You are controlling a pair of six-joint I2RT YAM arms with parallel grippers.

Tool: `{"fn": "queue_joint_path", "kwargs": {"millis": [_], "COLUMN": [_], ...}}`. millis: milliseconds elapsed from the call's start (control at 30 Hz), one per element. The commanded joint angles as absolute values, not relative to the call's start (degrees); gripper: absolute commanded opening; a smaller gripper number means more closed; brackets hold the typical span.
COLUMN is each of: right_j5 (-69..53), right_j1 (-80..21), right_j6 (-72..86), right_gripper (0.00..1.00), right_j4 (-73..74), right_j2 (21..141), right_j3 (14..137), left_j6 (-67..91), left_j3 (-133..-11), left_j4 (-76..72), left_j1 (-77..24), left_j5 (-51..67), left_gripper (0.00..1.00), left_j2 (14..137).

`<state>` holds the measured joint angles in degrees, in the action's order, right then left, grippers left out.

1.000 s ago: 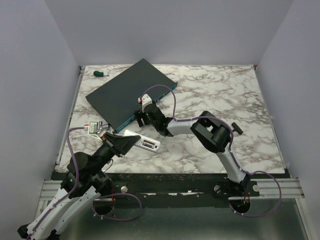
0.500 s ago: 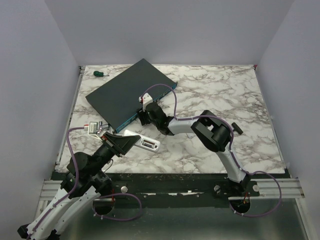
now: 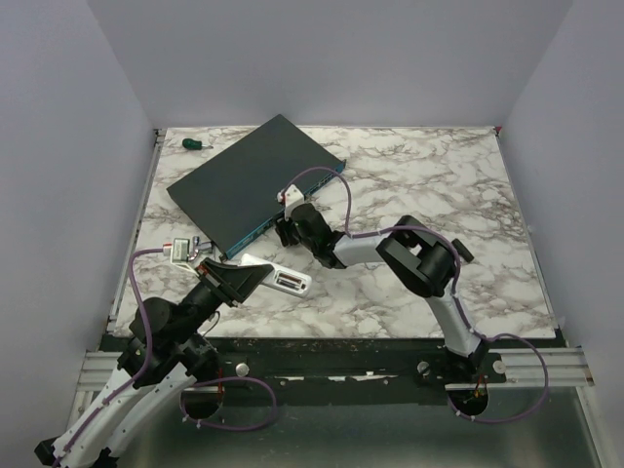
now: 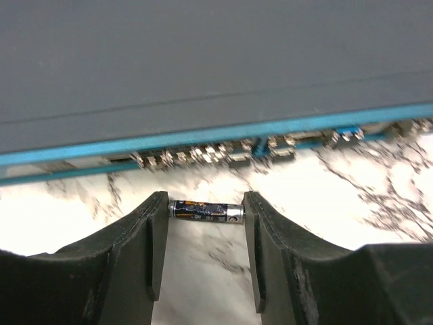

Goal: Load the batteries into the remote control
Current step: Pick up the battery from the center of the board, then place the battery at the center of the board.

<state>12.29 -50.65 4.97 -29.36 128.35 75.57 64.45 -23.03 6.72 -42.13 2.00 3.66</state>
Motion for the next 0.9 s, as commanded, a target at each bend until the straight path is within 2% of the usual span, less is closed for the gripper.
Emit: {"fn": "queue_joint_path", "kwargs": {"millis": [0,167,433,633,867], "right_j5": [14.68,14.27,11.07,13.58,15.1], "right_j1": [-49.22,-49.22,-50.6,-55.59,-59.03], "right_j6": [5.86,7.99,12.85,12.83,19.67], "right_gripper": [0.43,0.43,0.43,0.43,0.44], "right_j4": [-22.77,-24.01,-16.0,-2.03,9.13], "right_j2": [125.45,116.94,97.91,84.88,81.24], "right_j3": [67.84,59.27,45.68,42.57,40.68], "left_j6": [63.85,64.07,64.86,62.18,60.45], "left_j3": [-25.03,-25.15,-25.15,-27.11,-29.8], "left_j4": [7.14,7.05,7.41,10.1,12.4], "left_j1": [-41.93,-41.95,-42.0,-41.94,-42.0], "left_j5": [1.09,1.48,2.11,1.09,0.63], "left_gripper": [0.0,0.0,0.0,0.0,0.0], "left_j2": [2.24,2.08,1.07,0.59,0.97]}}
